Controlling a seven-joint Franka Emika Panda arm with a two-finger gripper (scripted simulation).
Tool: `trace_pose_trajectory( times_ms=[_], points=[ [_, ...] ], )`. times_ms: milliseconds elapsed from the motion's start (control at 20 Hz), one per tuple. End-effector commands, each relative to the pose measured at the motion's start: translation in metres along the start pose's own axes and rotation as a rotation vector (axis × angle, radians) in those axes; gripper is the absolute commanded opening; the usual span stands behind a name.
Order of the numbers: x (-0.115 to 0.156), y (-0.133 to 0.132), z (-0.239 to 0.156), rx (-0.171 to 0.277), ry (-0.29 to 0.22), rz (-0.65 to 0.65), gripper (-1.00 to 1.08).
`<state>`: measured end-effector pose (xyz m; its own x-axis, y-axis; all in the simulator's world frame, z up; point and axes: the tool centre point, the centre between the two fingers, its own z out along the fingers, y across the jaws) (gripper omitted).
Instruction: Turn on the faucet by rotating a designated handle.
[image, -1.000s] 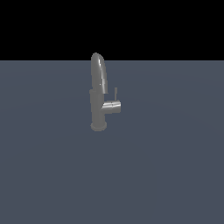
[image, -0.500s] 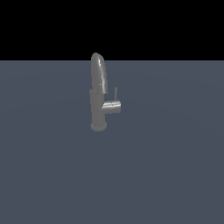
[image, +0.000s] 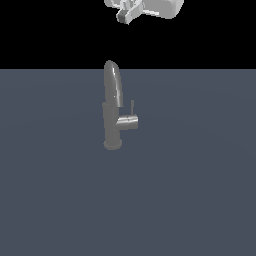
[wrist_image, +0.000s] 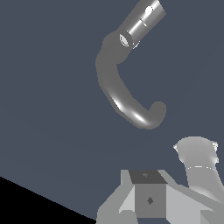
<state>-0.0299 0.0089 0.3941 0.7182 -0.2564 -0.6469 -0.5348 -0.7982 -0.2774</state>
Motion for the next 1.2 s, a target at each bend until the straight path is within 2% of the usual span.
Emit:
trace_pose_trajectory(
  times_ms=[0, 650, 1150],
  points=[
    [0.016, -0.002, 0.001, 0.035, -0.042, 0.033, -1.0],
    [0.103, -0.004, 0.019, 0.225, -0.27, 0.214, -1.0],
    [0.174, 0.003, 0.051, 0.395, -0.471, 0.378, -1.0]
  ],
)
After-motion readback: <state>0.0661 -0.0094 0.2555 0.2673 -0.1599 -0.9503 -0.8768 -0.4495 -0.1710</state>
